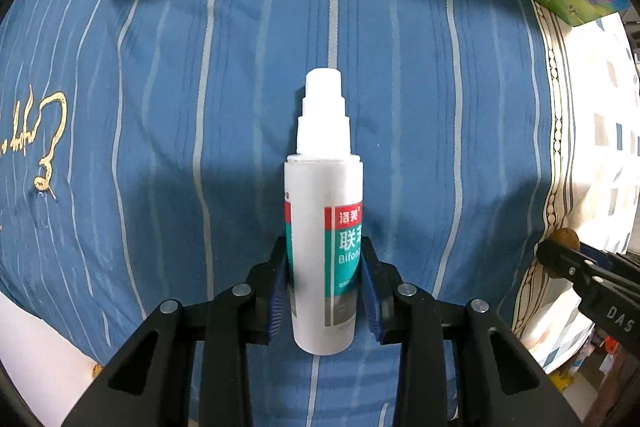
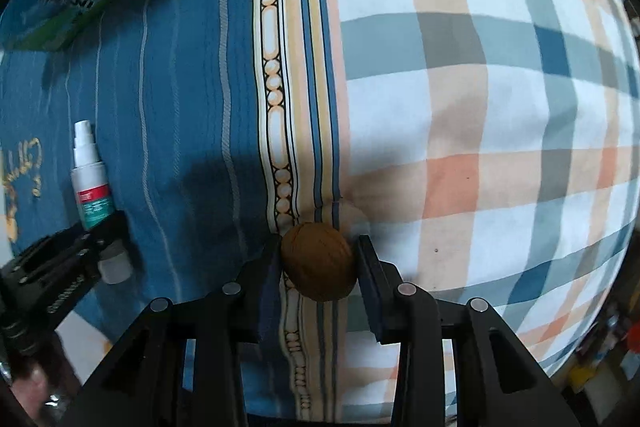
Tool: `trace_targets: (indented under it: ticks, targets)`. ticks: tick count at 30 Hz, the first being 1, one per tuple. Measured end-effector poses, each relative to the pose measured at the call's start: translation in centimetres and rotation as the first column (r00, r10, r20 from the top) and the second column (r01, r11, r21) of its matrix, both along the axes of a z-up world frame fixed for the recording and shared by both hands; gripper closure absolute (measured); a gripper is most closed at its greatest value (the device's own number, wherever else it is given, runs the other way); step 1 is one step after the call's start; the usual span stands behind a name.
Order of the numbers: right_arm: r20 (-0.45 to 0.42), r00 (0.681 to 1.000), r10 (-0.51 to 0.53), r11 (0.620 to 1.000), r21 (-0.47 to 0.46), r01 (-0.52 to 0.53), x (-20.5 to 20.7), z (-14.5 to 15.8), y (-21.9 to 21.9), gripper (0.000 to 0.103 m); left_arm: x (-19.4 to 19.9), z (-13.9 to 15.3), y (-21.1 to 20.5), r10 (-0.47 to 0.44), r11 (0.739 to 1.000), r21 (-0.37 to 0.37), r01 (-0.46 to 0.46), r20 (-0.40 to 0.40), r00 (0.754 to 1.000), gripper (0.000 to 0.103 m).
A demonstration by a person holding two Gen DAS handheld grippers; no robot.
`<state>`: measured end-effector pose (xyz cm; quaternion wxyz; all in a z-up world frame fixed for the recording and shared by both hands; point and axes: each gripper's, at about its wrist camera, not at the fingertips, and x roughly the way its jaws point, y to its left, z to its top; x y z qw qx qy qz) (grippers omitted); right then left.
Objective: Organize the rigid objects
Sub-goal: 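Lift the spray bottle and brown ball off the bed with both tools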
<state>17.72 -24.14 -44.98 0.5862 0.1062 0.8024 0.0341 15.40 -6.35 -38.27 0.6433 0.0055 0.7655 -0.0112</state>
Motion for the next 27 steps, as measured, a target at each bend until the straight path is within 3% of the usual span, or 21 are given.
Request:
trace_targets:
  ticks: [3,7,8,11,14,18,20,27]
  targets:
    - [-0.034,0.999,-0.037,0.999,0.028,0.038,0.4,-0.3,-1.1,0.063,0.8,-0.1,0.3,0.001,1.000,-0.006,-0.001,-0.023,1.000,0.069]
    - [-0.050,0.999,-0.014,1.000,0.013,0.014,0.7,-0.5,-1.0,0.061,2.2,-1.0,-0.6,-0.018,0.999,-0.046,0.016,-0.064,0.998,0.042]
    - [-0.052,0.999,-0.006,1.000,0.005,0.007,0.9,-0.5,-0.3,0.061,2.4,-1.2,-0.8,-0.030,0.998,-0.059,0.026,-0.075,0.997,0.041]
    - [-0.070,0.997,0.031,0.999,-0.026,-0.033,0.9,-0.4,-0.3,0.061,3.3,-1.6,-1.4,-0.060,0.996,-0.075,0.052,-0.111,0.992,0.041]
    - [-0.068,0.995,0.067,0.997,-0.041,-0.070,1.2,0.1,0.5,0.061,4.3,-1.9,-0.5,-0.024,0.995,-0.104,0.010,-0.134,0.991,0.041]
    - [-0.031,0.994,0.103,0.993,-0.059,-0.105,1.5,1.1,0.4,0.042,6.1,-2.5,1.7,0.023,0.989,-0.144,-0.047,-0.160,0.987,0.041]
    - [-0.024,0.991,0.133,0.989,-0.065,-0.135,1.8,1.1,0.6,0.042,6.8,-2.6,2.3,0.053,0.986,-0.147,-0.077,-0.164,0.985,0.041]
    - [-0.022,0.985,0.171,0.982,-0.080,-0.173,1.9,0.4,2.4,0.042,7.9,-2.1,2.6,-0.012,0.999,-0.046,0.006,-0.121,0.993,0.053]
